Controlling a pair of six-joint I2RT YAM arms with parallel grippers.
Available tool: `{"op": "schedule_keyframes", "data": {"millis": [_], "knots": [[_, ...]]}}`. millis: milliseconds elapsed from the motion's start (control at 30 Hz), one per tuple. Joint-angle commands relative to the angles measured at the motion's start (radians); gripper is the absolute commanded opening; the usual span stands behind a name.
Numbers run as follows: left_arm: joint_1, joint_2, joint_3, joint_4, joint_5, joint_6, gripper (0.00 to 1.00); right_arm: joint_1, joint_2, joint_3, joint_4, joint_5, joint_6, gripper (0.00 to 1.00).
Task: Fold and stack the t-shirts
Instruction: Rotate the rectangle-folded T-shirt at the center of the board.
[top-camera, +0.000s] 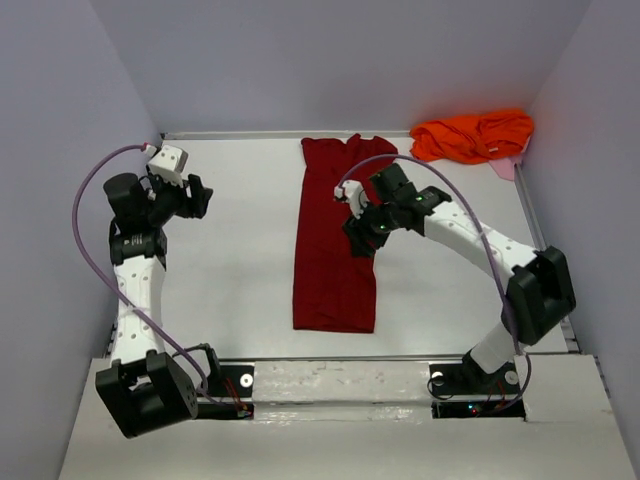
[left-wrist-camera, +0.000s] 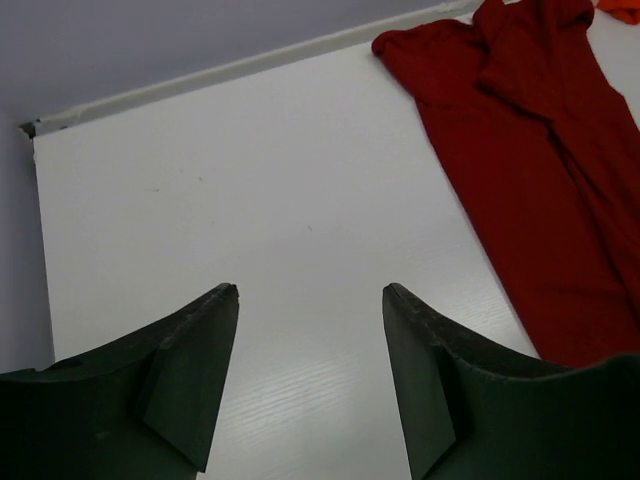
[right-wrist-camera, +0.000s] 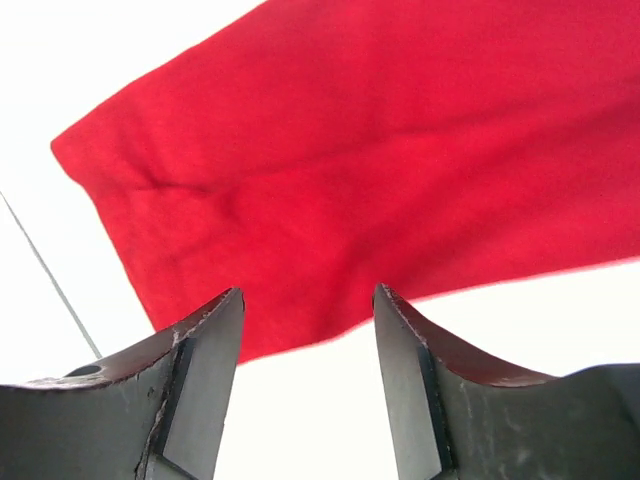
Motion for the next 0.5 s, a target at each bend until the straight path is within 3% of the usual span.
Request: {"op": "schedule_keyframes", "data": {"millis": [0,167,300,333,467], "knots": [[0.001,0.059,0.151,-0.231,0.158,0.041,0.71,-0.053,-0.132,-0.062,-0.02,0.04,-0.004,0.62],[-0.008,0.14,0.152,-0.41,0.3,0.085,0.69,-0.063,-0.192,-0.216,-0.013,0.066,0.033,0.65],[-0.077,0.281,0.158,-0.608,0.279,0.218,0.65,-0.072,-0.227,-0.288,0.0,0.106,0.067,0.67],[-0.091,0.309,0.172,-0.722,0.276,0.263,0.62,-0.072,-0.227,-0.296,-0.003,0.106,0.075,0.67],[-0.137,0.37,0.23,-0.835,0.24,0.366,0.59,-0.072,-0.213,-0.322,-0.025,0.132,0.072,0.67]]}}
